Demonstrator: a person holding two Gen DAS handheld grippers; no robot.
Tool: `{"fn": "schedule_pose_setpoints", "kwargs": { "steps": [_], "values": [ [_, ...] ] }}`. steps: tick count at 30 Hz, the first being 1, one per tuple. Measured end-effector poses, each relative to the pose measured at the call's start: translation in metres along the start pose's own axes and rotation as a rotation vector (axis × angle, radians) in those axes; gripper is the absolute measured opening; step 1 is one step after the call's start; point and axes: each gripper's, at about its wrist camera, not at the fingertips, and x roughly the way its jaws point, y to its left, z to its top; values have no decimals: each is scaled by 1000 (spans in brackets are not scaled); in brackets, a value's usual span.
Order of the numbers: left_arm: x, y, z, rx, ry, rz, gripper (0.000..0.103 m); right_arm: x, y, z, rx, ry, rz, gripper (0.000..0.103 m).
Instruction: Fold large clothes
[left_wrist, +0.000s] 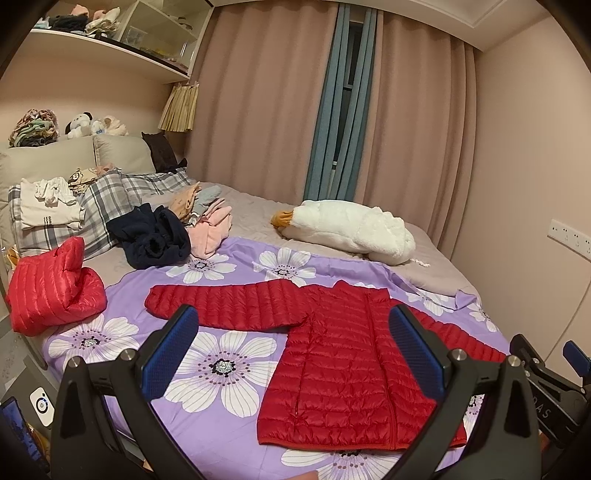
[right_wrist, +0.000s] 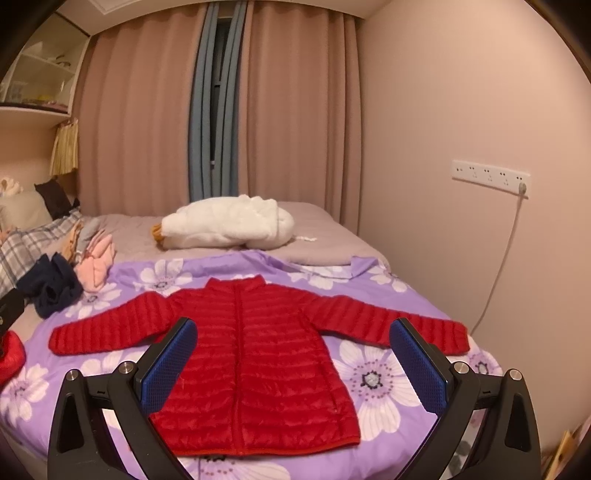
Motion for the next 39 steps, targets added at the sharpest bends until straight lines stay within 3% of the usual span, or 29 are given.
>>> {"fn": "schedule_pose_setpoints", "kwargs": {
  "steps": [29, 33, 39],
  "values": [
    [4, -5, -3, 13, 11, -2, 103, 3, 3, -8, -9, 12, 13, 103],
    [24, -9, -3, 7, 31, -13, 103, 13, 2, -6, -8, 7, 34, 103],
    [89, 2, -4, -14, 84, 15, 103, 60, -22, -5, 84, 31, 73, 103]
  ]
}}
